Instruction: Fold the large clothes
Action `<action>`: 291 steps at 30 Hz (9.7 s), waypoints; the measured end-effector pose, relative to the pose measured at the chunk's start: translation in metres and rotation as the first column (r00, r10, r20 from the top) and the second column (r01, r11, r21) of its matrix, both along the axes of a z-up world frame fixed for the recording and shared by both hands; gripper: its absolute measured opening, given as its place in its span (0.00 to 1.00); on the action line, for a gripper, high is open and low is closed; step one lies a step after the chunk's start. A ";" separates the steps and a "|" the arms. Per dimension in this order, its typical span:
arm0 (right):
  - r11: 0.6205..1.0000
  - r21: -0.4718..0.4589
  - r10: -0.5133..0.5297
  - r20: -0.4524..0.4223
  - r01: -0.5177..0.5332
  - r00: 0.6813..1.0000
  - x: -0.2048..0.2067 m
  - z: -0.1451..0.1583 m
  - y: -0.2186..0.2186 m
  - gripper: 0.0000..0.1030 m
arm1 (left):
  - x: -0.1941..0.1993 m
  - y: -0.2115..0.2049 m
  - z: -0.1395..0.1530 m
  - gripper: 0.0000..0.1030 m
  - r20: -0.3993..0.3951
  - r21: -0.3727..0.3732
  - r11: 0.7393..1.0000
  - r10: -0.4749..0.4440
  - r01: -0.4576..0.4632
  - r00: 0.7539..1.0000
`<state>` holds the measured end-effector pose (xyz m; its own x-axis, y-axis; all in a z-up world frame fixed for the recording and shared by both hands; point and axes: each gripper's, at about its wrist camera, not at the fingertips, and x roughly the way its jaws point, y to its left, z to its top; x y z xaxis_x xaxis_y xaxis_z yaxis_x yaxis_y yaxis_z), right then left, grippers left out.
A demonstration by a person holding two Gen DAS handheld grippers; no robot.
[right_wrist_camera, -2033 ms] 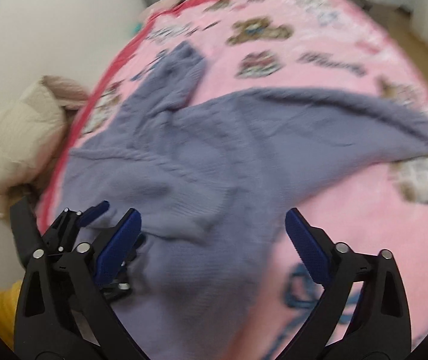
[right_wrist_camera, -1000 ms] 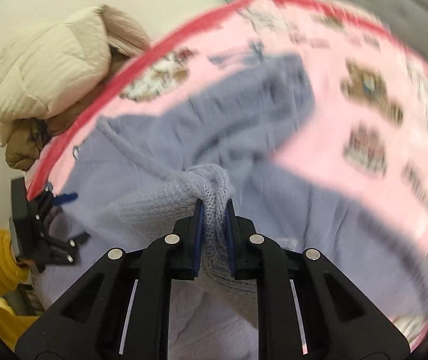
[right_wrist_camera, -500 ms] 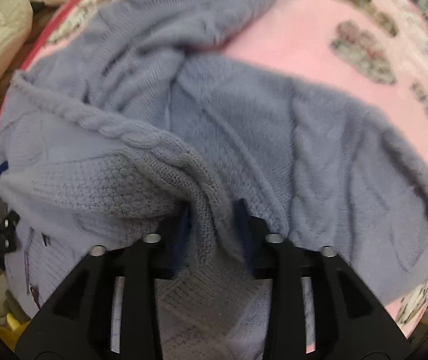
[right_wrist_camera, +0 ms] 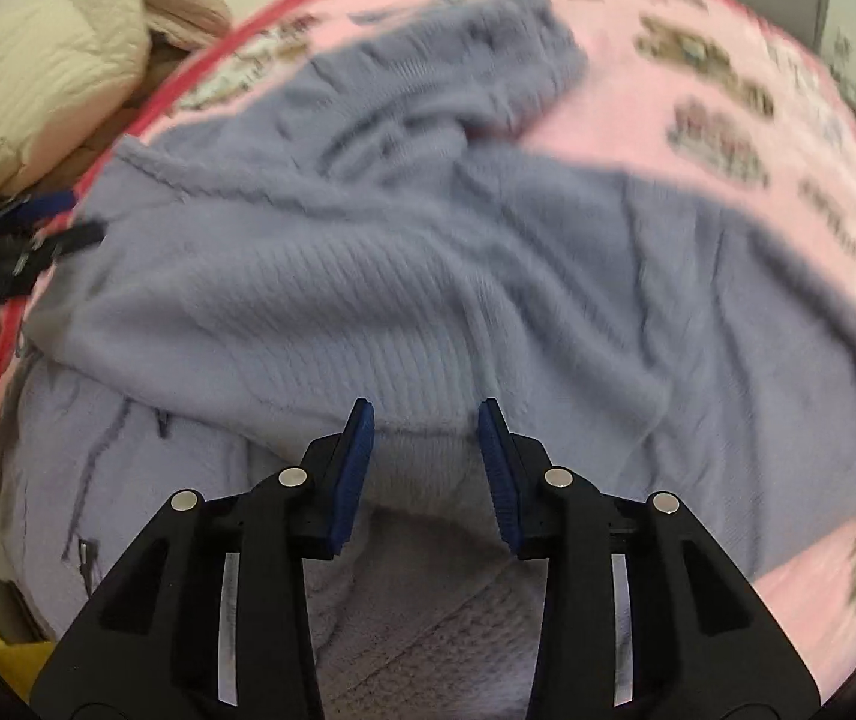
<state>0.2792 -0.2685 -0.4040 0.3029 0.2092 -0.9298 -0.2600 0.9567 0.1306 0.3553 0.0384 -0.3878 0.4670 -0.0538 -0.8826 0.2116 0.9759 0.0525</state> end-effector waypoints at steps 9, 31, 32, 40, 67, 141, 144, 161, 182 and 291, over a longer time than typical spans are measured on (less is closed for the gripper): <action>0.999 -0.018 -0.043 -0.010 0.043 0.999 -0.020 -0.016 -0.007 0.36 | 0.036 0.002 -0.040 0.96 -0.074 0.026 0.997 0.075 -0.073 0.994; 0.486 0.199 -0.868 0.229 0.851 0.441 -0.108 0.017 -0.368 0.83 | -0.064 -0.197 -0.027 0.96 0.066 0.068 0.974 -0.220 0.215 0.973; 0.455 0.208 -0.887 0.196 0.866 0.419 -0.106 0.008 -0.388 0.81 | -0.066 -0.200 -0.028 0.96 0.069 0.082 0.974 -0.219 0.213 0.973; 0.351 0.243 -0.936 0.064 0.905 0.346 -0.080 -0.043 -0.435 0.78 | -0.056 -0.194 -0.030 0.96 0.033 0.022 0.990 -0.143 0.142 0.989; 0.638 0.363 -0.762 0.170 0.680 0.625 0.010 0.049 -0.356 0.12 | -0.048 -0.195 -0.029 0.96 0.011 0.019 0.991 -0.130 0.130 0.991; 0.745 -0.440 0.584 0.065 -0.501 0.809 -0.116 0.011 0.053 0.14 | -0.048 0.017 -0.027 0.21 -0.421 -0.647 0.581 0.268 -0.494 0.867; 0.789 -0.392 0.549 0.104 -0.473 0.830 -0.110 0.025 0.046 0.21 | -0.054 0.017 -0.022 0.21 -0.381 -0.659 0.588 0.276 -0.468 0.882; 0.884 0.046 0.457 0.124 -0.465 0.881 0.045 0.075 0.046 0.56 | -0.058 0.012 -0.038 0.21 -0.423 -0.706 0.500 0.270 -0.501 0.865; 0.732 -0.056 0.682 0.062 -0.679 0.729 -0.052 0.061 0.100 0.15 | -0.100 0.031 -0.017 0.11 -0.355 -0.747 0.505 0.246 -0.431 0.902; 0.868 0.241 -0.433 -0.063 0.435 0.899 -0.315 0.032 -0.054 0.63 | -0.155 0.027 0.013 0.17 0.011 -0.322 0.900 0.315 -0.295 0.949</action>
<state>-0.0357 -0.3221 -0.3720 0.4096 0.2767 -0.8693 0.1761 0.9110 0.3729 0.2005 0.0651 -0.3744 0.5574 -0.1680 -0.8131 -0.0929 0.9606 -0.2621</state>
